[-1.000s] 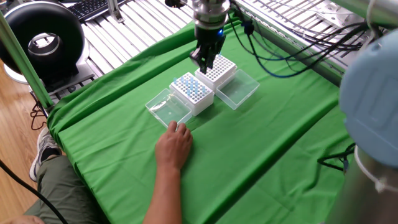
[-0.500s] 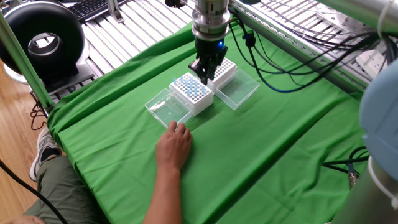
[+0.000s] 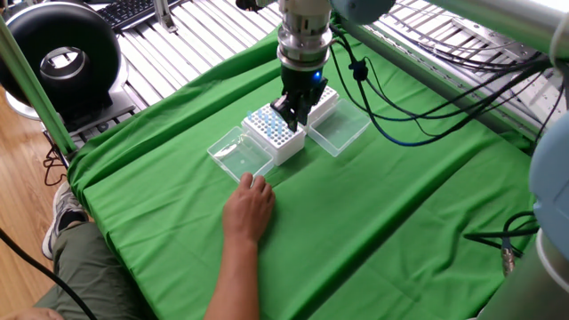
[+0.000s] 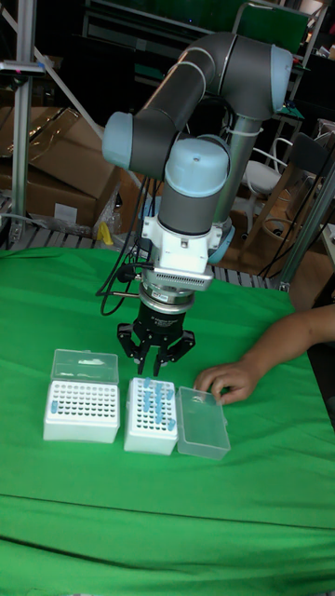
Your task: Insert a medium pipette tip into the holder for medium pipette tips
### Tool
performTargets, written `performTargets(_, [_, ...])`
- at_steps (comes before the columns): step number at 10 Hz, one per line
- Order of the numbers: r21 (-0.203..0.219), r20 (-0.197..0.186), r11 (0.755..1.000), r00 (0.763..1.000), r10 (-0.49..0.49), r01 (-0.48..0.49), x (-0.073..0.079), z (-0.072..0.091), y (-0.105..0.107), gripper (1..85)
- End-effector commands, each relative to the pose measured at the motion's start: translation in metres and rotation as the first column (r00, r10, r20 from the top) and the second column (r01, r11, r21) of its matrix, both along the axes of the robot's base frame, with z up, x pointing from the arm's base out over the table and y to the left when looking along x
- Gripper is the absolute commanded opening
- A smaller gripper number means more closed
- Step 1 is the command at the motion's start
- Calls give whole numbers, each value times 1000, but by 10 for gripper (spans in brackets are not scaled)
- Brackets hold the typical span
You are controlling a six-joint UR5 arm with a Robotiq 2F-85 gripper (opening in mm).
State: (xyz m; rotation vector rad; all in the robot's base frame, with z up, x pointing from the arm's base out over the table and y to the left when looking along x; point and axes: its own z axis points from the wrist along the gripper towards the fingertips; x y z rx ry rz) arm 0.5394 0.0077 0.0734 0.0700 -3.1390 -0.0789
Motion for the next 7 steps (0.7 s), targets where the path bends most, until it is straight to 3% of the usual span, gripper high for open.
performTargets(1, [20, 15, 1000, 1000, -17, 17, 0, -6, 7, 300])
performTargets(7, [14, 36, 1000, 999, -15, 15, 7, -12, 5, 250])
